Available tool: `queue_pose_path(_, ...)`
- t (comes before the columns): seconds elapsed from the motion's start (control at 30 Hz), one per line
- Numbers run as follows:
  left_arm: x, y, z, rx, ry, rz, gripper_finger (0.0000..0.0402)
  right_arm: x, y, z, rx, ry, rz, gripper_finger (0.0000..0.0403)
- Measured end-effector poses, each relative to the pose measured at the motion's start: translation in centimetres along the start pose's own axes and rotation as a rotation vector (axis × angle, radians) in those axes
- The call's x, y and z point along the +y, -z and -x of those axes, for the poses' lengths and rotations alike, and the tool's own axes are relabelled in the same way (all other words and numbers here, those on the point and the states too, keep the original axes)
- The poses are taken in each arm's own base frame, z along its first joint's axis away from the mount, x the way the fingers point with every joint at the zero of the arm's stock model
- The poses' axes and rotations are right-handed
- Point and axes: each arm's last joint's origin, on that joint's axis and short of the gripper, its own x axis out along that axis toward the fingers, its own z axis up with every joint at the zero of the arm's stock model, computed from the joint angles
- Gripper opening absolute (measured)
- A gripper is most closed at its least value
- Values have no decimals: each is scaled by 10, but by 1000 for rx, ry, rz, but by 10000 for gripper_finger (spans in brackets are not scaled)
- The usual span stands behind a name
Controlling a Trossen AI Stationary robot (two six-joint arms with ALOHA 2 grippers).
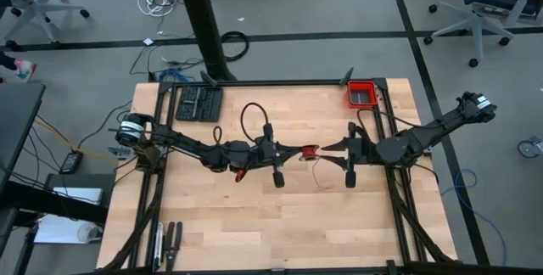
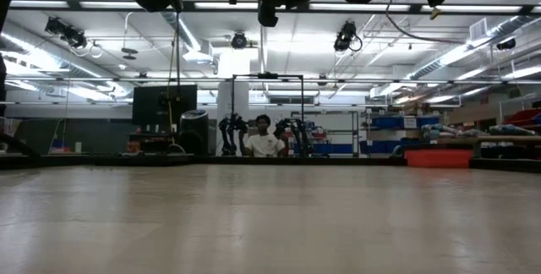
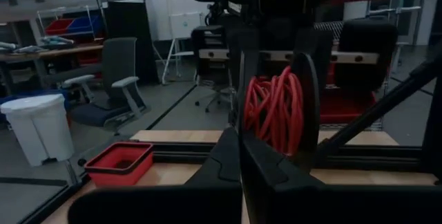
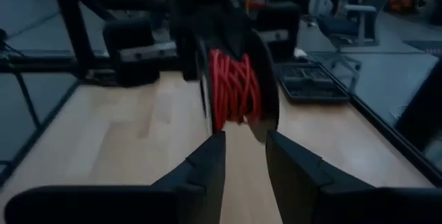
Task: Coil cords
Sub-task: Coil the red wire on the black spool
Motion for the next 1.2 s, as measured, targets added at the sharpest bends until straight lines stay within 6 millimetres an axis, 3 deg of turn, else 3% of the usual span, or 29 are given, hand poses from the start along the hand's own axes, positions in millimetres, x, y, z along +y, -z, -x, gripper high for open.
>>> queue_pose_path(0.43, 2, -3, 0, -11, -8, 8, 0, -5, 6, 4, 55, 40, 17, 103)
queue_pose_path(0.63, 1, -7, 1, -19, 48, 4, 0, -8, -3, 11, -13, 38, 23, 98)
queue_pose_path(0.83, 4, -6, 0, -19, 78, 22, 0, -5, -14, 13, -114, -74, 29, 96)
queue_pose_path(1.2, 9, -6, -2, -26, 78, 56, 0, 1, -16, 5, -145, -111, 43, 93)
